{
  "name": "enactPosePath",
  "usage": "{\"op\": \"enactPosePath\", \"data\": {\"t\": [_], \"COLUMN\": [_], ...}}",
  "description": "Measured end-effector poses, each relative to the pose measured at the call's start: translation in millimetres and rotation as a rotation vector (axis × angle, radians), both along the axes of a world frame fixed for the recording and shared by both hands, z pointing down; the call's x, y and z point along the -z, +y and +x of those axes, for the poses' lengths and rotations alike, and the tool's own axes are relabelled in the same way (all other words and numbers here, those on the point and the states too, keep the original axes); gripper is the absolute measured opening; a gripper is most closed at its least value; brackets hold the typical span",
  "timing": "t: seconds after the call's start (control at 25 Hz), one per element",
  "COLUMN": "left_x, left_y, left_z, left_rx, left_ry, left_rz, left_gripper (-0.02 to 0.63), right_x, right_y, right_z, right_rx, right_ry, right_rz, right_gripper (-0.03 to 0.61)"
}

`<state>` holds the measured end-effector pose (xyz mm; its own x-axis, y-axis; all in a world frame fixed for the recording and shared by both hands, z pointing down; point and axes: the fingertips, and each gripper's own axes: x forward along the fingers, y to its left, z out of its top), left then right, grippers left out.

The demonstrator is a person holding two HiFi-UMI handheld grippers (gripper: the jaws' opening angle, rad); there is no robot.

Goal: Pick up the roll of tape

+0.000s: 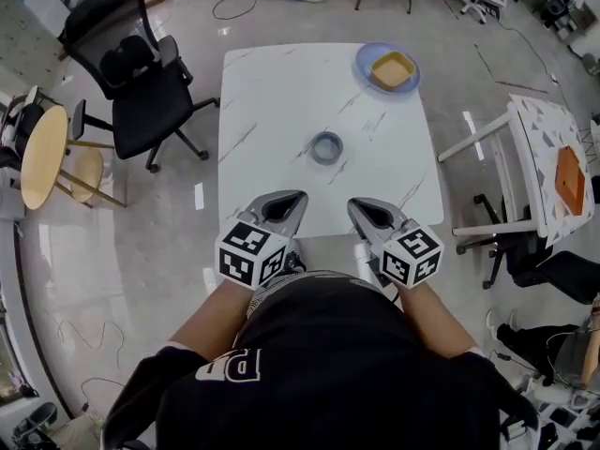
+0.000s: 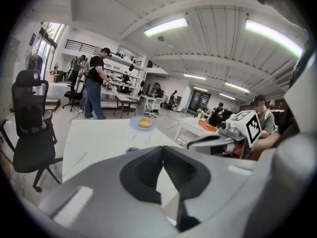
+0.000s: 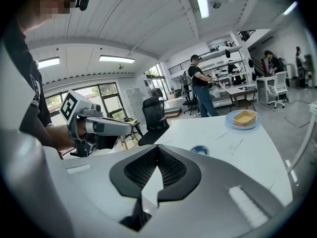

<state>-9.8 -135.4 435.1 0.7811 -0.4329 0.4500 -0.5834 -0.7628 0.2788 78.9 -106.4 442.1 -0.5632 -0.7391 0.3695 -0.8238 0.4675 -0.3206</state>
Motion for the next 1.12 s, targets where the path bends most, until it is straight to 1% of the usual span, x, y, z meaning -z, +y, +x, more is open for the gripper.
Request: {"op": "enactPosePath", "data": {"t": [0.4, 0.68, 0.96, 1.12], "left_x": [-14.0, -30.5, -37.6, -34.2], "left_y": [-53.8, -72.4, -78.7, -82.3], "left_z": [-8.4, -14.9, -5.4, -2.7], "left_rx": [-0.084, -0.141, -0.134, -0.089], "left_ry": [-0.010, -0.037, -0.046, -0.050], "left_rz": [-0.003, -0.019, -0.034, -0.035], "left_gripper": [0.060, 0.059, 0.059, 0.060], "right_x": [-13.6, -21.0, -30.5, -32.0], "right_y": [-56.6, -84.6, -97.3, -103.7], "right_z": [-8.9, -12.3, -8.3, -3.7], "right_rx": [-0.065, -0.099, -0.068, -0.022], "right_ry": [0.038, 0.068, 0.079, 0.083], "right_rz": [-0.026, -0.033, -0.052, -0.063], "right_gripper": [0.000, 0.000, 0.000, 0.000]}}
